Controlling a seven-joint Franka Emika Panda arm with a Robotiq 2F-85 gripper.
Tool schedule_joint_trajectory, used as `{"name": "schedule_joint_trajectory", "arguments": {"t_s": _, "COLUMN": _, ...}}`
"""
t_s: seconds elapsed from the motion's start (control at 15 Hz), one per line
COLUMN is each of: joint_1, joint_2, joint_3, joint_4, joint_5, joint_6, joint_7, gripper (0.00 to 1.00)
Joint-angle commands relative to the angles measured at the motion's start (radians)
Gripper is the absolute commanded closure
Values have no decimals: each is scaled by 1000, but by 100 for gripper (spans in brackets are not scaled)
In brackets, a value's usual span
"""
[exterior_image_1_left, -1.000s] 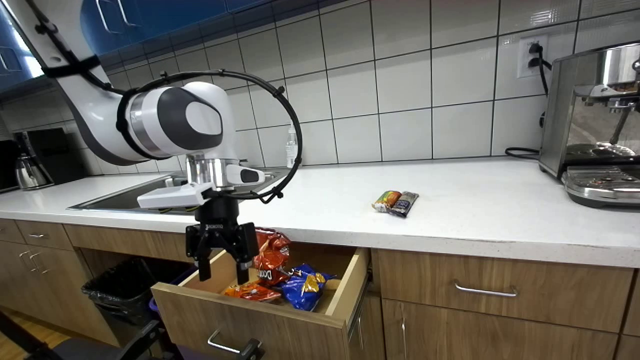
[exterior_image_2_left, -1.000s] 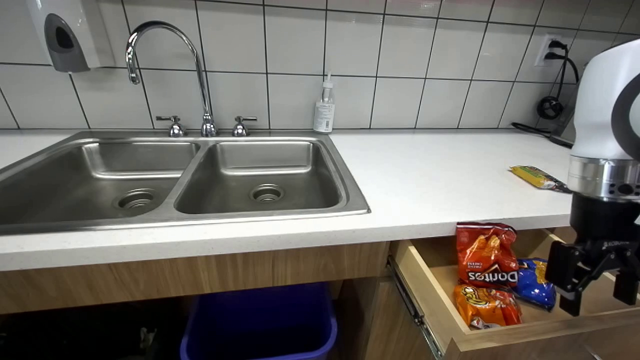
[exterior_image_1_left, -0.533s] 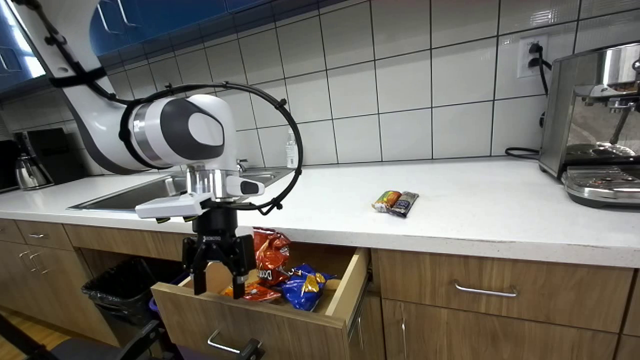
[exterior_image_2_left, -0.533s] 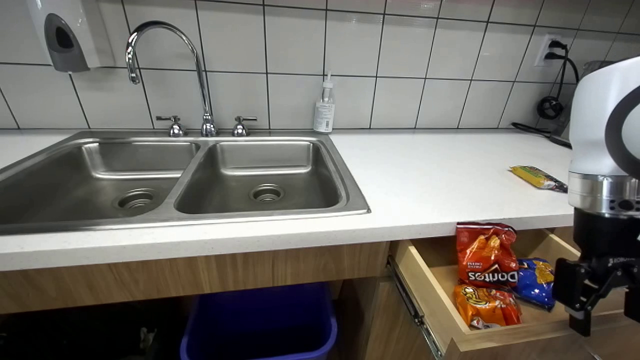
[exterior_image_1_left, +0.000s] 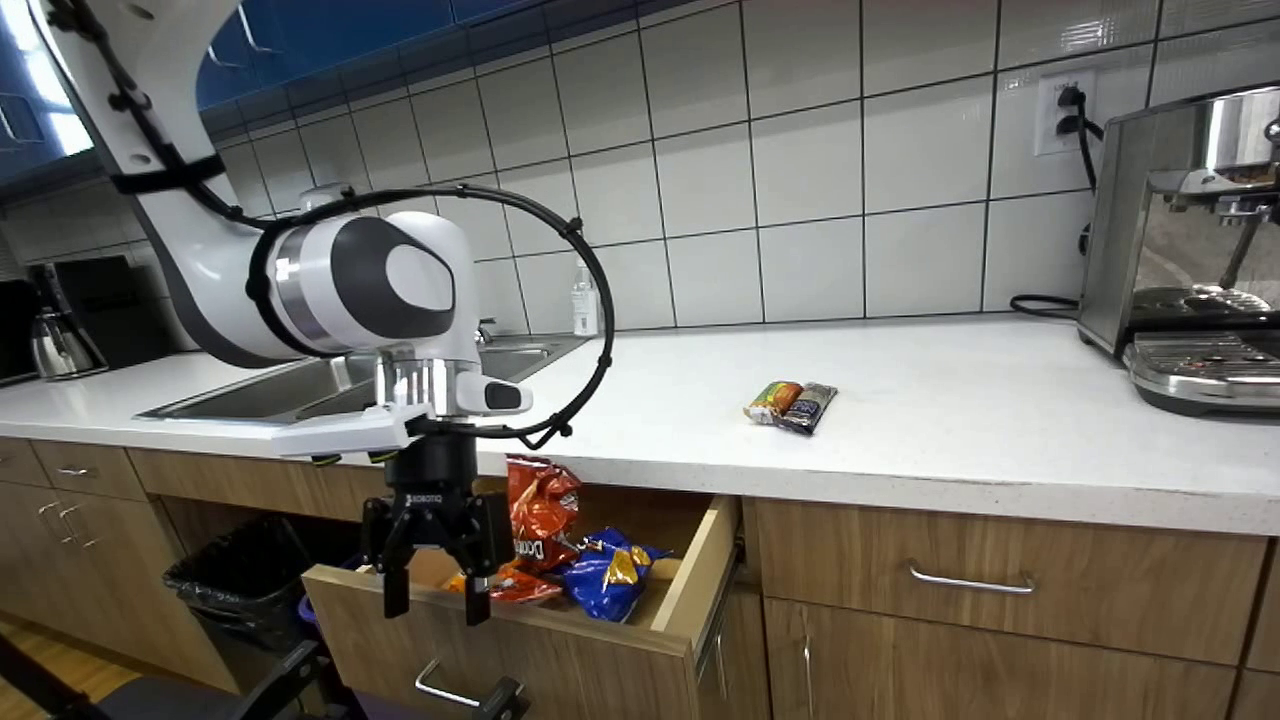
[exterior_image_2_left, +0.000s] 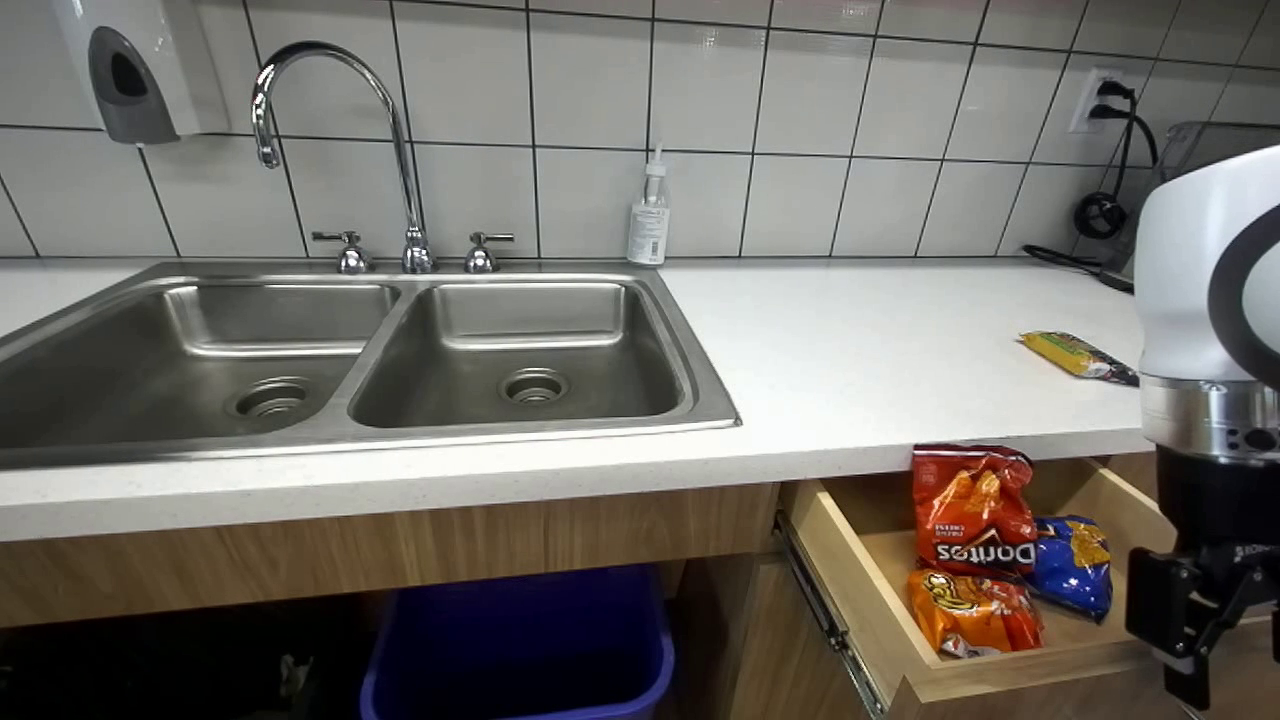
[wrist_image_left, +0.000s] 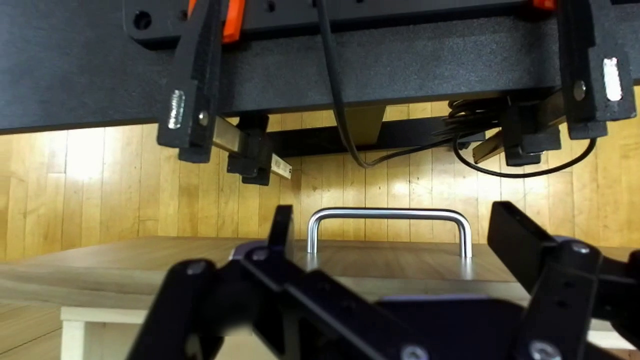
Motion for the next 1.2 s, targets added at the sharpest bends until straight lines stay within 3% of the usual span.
{"name": "schedule_joint_trajectory", "arguments": {"t_s": 0.0, "joint_1": -18, "joint_2": 9, "joint_3": -5, "joint_4": 2, "joint_5": -50, "joint_6": -12, "joint_7": 15, "gripper": 0}}
{"name": "schedule_joint_trajectory", "arguments": {"t_s": 0.53, "joint_1": -12, "joint_2": 36, "joint_3": -32, "joint_4": 3, "joint_5": -164, "joint_6": 54, "joint_7": 81, "gripper": 0}}
{"name": "schedule_joint_trajectory", "arguments": {"t_s": 1.13, "joint_1": 6, "joint_2": 92, "joint_3": -66, "joint_4": 7, "joint_5": -251, "joint_6": 214, "joint_7": 147, "gripper": 0}}
